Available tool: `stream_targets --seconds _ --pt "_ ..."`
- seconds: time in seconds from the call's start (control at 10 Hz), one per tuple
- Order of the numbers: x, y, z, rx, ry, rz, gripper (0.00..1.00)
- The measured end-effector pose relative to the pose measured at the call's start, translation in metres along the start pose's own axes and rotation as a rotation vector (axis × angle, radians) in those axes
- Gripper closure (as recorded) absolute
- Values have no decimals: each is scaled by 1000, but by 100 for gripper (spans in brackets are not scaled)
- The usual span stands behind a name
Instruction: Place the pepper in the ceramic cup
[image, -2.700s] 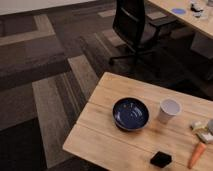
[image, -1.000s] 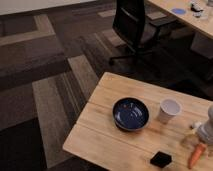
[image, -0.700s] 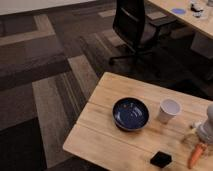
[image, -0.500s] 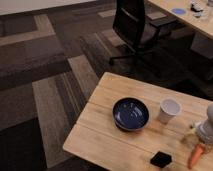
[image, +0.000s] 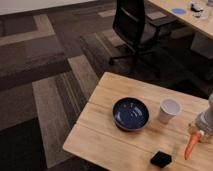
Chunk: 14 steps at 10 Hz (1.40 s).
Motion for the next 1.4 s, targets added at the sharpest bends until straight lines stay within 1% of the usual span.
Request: stream_targets --seconds 0.1,0.4,0.5,0.6,0.7,0.8,0.9,1.0,1.3,1.4 --pt "2 1 -6 -17 3 6 100" --pt "2 3 -6 -18 3 4 100" --pt "-6 7 -14 -22 -18 -7 100" --pt "-18 17 -26 -31 -49 -27 100" --pt "-49 47 -65 -46 -131 -83 100" --pt "-64 65 -87 -51 -182 -120 100" --pt "-73 82 -107 -55 -227 -154 100" --pt "-75 93 -117 -62 -249 -175 100" --pt "-75 90 -117 -60 -250 -172 100" --pt "-79 89 -117 -53 -261 -176 100"
